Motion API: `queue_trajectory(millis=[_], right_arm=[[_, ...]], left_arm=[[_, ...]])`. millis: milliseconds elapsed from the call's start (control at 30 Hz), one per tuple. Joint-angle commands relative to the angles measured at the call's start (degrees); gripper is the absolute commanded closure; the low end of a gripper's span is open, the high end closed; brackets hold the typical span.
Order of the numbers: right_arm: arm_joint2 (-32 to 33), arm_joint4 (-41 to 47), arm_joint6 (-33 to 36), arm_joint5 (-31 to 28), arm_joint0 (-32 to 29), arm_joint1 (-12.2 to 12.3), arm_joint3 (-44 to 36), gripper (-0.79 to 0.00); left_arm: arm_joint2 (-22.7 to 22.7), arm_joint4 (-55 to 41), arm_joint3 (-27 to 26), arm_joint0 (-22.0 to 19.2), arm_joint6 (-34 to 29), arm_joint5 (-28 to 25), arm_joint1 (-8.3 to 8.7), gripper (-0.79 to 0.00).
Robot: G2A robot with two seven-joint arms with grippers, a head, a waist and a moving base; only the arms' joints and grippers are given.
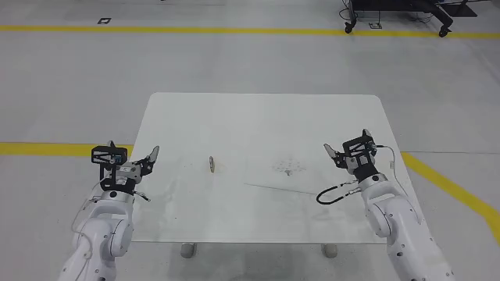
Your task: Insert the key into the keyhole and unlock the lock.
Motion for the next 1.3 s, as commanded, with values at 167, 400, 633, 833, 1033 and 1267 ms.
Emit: queue_trajectory(millis=[167,400,633,833,1033,1267], right_arm=[[-2.3,3.4,1.6,-5.1,4.2,-0.2,5.0,-0.785],[-3.2,4.2,1.6,-6.7,4.0,-0.3,5.3,-0.785],[-7.3,9.8,-1.6,-35.8,12.0,0.1,19.2,-0.785],[-10.5,3.7,2.8,-44.4,18.9,0.5,26.6,-0.773],[-13.1,-2.7,2.0,-48.3,22.0,0.8,28.2,-0.637],[-15.9,-7.9,0.0,-48.4,23.8,0.9,29.1,-0.302]], left_arm=[[0.0,0.0,0.0,0.0,0.0,0.0,0.00,-0.785],[0.0,0.0,0.0,0.0,0.0,0.0,0.00,-0.785],[0.0,0.0,0.0,0.0,0.0,0.0,0.00,-0.785],[0.0,0.0,0.0,0.0,0.0,0.0,0.00,-0.785],[0.0,0.0,0.0,0.0,0.0,0.0,0.00,-0.785],[0.0,0.0,0.0,0.0,0.0,0.0,0.00,-0.785]])
